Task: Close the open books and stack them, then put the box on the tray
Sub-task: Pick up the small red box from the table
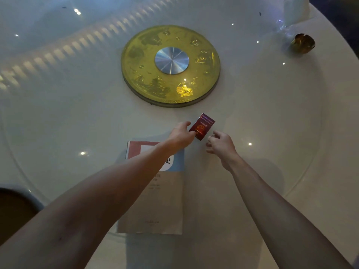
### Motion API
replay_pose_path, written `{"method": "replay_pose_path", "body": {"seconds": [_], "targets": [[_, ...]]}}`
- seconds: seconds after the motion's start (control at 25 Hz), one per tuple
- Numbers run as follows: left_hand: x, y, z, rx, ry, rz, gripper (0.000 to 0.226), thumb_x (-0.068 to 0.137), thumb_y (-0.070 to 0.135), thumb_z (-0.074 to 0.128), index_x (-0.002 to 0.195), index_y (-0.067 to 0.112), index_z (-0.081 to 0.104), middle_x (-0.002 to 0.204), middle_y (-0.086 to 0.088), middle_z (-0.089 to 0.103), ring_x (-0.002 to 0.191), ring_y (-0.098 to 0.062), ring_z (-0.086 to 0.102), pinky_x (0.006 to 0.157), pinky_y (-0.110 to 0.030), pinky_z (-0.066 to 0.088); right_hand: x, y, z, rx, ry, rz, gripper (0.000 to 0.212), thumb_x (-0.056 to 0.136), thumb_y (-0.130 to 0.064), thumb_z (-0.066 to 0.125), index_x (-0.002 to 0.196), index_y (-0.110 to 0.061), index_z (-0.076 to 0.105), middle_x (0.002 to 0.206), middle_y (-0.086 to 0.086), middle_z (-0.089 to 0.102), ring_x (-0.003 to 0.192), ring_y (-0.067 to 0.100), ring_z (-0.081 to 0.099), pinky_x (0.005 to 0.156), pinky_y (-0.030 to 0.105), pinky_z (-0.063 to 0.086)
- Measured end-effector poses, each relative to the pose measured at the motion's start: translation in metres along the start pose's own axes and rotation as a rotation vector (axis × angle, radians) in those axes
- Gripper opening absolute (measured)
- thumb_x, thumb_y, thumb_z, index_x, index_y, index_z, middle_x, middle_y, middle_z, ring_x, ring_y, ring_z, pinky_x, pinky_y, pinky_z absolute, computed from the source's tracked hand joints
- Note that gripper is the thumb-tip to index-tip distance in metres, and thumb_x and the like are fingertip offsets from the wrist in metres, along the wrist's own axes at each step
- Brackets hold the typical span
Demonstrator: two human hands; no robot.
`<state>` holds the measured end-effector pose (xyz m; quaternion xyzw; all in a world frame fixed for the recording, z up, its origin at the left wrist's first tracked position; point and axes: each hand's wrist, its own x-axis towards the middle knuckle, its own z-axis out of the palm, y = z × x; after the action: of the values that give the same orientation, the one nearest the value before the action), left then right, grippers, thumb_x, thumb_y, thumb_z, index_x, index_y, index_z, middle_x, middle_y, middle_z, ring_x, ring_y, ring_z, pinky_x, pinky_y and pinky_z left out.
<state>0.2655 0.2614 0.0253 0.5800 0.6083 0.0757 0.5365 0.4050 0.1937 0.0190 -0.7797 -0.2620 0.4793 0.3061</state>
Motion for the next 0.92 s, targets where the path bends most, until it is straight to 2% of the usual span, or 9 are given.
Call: {"method": "replay_pose_path", "body": {"seconds": [0.08, 0.12, 0.16, 0.24, 0.4, 0.56, 0.68, 0.84, 0.92], "targets": [[0.006, -0.001, 0.008, 0.007, -0.021, 0.008, 0.046, 0.096, 0.018, 0.055, 0.142, 0.017, 0.055, 0.137, -0.009, 0.061, 0.122, -0.026, 0.060, 0.087, -0.031, 0.051, -0.001, -0.002, 0.004, 0.001, -0.055, -0.037, 0.034, 0.098, -0.005, 0.048, 0.124, -0.011, 0.068, 0.096, 0.011, 0.060, 0.083, 0.021, 0.055, 0.075, 0.044, 0.055], [0.008, -0.002, 0.010, 0.009, -0.033, 0.019, 0.038, 0.095, 0.017, 0.055, 0.132, 0.017, 0.064, 0.126, -0.009, 0.068, 0.114, -0.026, 0.065, 0.075, -0.027, 0.050, -0.003, -0.003, 0.006, 0.017, -0.068, -0.053, 0.030, 0.098, -0.007, 0.048, 0.115, -0.017, 0.071, 0.095, 0.009, 0.063, 0.080, 0.020, 0.055, 0.071, 0.041, 0.053], [0.009, -0.002, 0.011, 0.012, -0.035, 0.026, 0.032, 0.094, 0.018, 0.057, 0.123, 0.016, 0.070, 0.116, -0.008, 0.073, 0.106, -0.024, 0.068, 0.065, -0.023, 0.047, -0.004, -0.003, 0.009, 0.039, -0.055, -0.067, 0.026, 0.100, -0.009, 0.049, 0.111, -0.020, 0.070, 0.095, 0.008, 0.066, 0.077, 0.019, 0.056, 0.070, 0.039, 0.052], [0.005, -0.003, 0.008, -0.008, -0.013, 0.009, 0.026, 0.093, 0.025, 0.061, 0.114, 0.015, 0.074, 0.106, -0.005, 0.076, 0.097, -0.020, 0.070, 0.058, -0.021, 0.042, -0.009, -0.004, 0.014, 0.086, 0.005, -0.086, 0.019, 0.104, -0.016, 0.051, 0.117, -0.019, 0.065, 0.098, 0.006, 0.069, 0.075, 0.018, 0.061, 0.073, 0.039, 0.055], [-0.018, -0.011, -0.013, -0.127, 0.109, 0.001, 0.030, 0.093, 0.031, 0.067, 0.116, 0.010, 0.066, 0.107, -0.004, 0.072, 0.096, -0.018, 0.068, 0.060, -0.022, 0.044, -0.024, -0.013, 0.027, 0.062, 0.080, -0.107, 0.025, 0.100, -0.017, 0.061, 0.122, -0.005, 0.063, 0.096, 0.008, 0.071, 0.075, 0.018, 0.067, 0.076, 0.043, 0.058], [-0.055, -0.034, -0.050, -0.269, 0.246, -0.012, 0.025, 0.090, 0.024, 0.072, 0.109, 0.008, 0.066, 0.102, -0.006, 0.072, 0.081, -0.013, 0.065, 0.057, -0.021, 0.044, -0.052, -0.032, 0.058, 0.030, 0.019, -0.160, 0.022, 0.095, -0.014, 0.066, 0.117, -0.010, 0.066, 0.101, 0.010, 0.075, 0.082, 0.020, 0.070, 0.079, 0.042, 0.059], [-0.089, -0.065, -0.086, -0.352, 0.290, -0.051, 0.030, 0.087, 0.023, 0.075, 0.115, 0.014, 0.066, 0.097, -0.002, 0.073, 0.073, -0.009, 0.066, 0.053, -0.023, 0.047, -0.082, -0.046, 0.094, -0.036, -0.057, -0.202, 0.020, 0.092, -0.014, 0.069, 0.112, -0.014, 0.068, 0.101, 0.009, 0.075, 0.085, 0.023, 0.073, 0.079, 0.044, 0.060], [-0.132, -0.126, -0.138, -0.462, 0.385, -0.082, 0.033, 0.079, 0.023, 0.079, 0.110, 0.015, 0.071, 0.100, -0.007, 0.075, 0.089, -0.020, 0.073, 0.080, -0.040, 0.060, -0.126, -0.056, 0.162, -0.100, -0.193, -0.259, 0.013, 0.091, -0.008, 0.068, 0.096, -0.020, 0.066, 0.088, 0.003, 0.074, 0.075, 0.017, 0.069, 0.072, 0.037, 0.057], [-0.158, -0.163, -0.161, -0.517, 0.425, -0.107, 0.026, 0.081, 0.021, 0.078, 0.106, 0.016, 0.071, 0.099, -0.010, 0.076, 0.083, -0.021, 0.072, 0.079, -0.039, 0.059, -0.149, -0.055, 0.201, -0.170, -0.250, -0.292, 0.014, 0.088, -0.014, 0.070, 0.094, -0.025, 0.066, 0.090, 0.003, 0.074, 0.078, 0.017, 0.069, 0.075, 0.036, 0.056]]}}
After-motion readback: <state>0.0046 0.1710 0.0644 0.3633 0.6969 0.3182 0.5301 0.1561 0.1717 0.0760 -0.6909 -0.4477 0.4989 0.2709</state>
